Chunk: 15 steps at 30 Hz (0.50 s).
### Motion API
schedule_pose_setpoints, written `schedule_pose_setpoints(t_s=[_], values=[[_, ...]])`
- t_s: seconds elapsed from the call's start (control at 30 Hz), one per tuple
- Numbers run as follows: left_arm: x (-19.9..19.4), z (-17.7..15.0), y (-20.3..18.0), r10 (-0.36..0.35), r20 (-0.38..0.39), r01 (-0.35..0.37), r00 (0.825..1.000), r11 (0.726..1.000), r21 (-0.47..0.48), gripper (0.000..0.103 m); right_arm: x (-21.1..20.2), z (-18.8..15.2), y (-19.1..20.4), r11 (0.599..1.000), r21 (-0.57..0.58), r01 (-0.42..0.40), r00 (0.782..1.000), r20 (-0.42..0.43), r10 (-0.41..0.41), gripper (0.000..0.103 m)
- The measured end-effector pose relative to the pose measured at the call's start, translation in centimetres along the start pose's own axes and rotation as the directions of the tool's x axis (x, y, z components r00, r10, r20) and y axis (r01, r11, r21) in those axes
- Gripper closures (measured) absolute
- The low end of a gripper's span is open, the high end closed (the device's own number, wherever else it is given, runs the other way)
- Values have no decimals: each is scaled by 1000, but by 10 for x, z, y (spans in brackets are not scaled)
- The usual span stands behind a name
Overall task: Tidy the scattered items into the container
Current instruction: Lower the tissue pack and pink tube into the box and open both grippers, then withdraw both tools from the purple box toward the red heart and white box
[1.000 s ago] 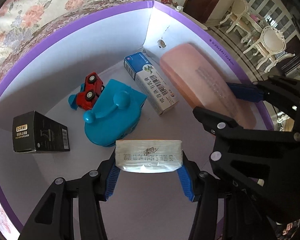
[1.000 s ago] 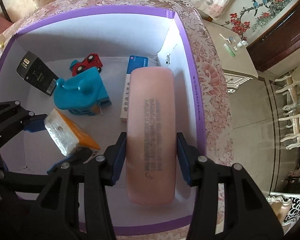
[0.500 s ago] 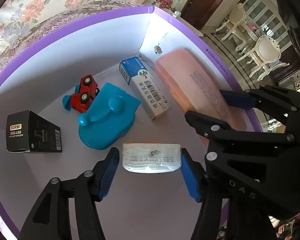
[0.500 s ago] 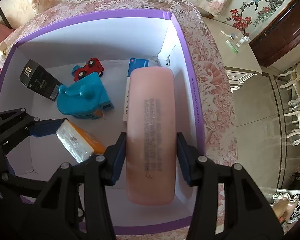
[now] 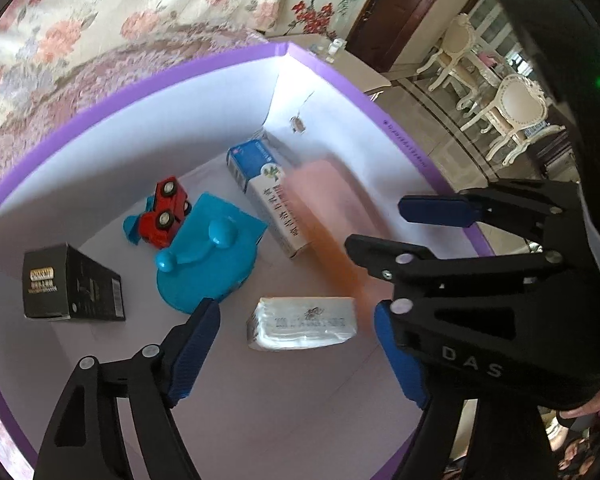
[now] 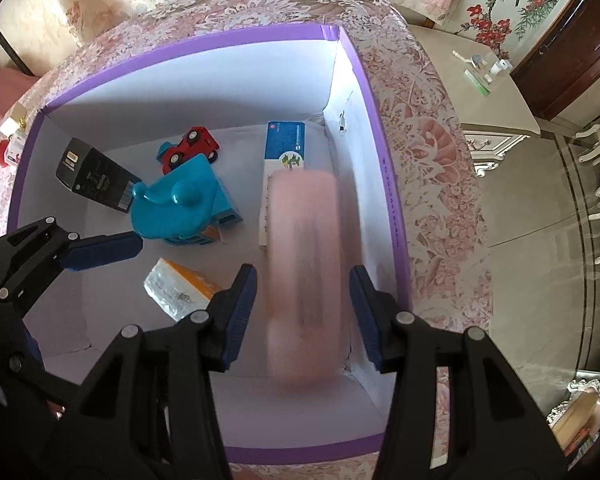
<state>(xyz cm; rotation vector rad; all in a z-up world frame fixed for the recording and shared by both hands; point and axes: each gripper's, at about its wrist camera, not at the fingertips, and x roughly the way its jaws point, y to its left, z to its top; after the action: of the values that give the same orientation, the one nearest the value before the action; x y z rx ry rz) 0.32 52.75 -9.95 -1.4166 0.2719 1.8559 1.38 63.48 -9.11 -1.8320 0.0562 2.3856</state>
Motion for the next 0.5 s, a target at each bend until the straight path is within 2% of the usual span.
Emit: schedule_pose_setpoints(t_s=[0.27,0.5], values=[[-11,-1,13,12,15,-11,1000,999,-43,23,-7,2,4,1000,6,-9,1000,20,9,51],[-36,-12,38,53,58,-48,997,994,-99,23,-15,14,23,998,-14,-54,998,41,54,51]])
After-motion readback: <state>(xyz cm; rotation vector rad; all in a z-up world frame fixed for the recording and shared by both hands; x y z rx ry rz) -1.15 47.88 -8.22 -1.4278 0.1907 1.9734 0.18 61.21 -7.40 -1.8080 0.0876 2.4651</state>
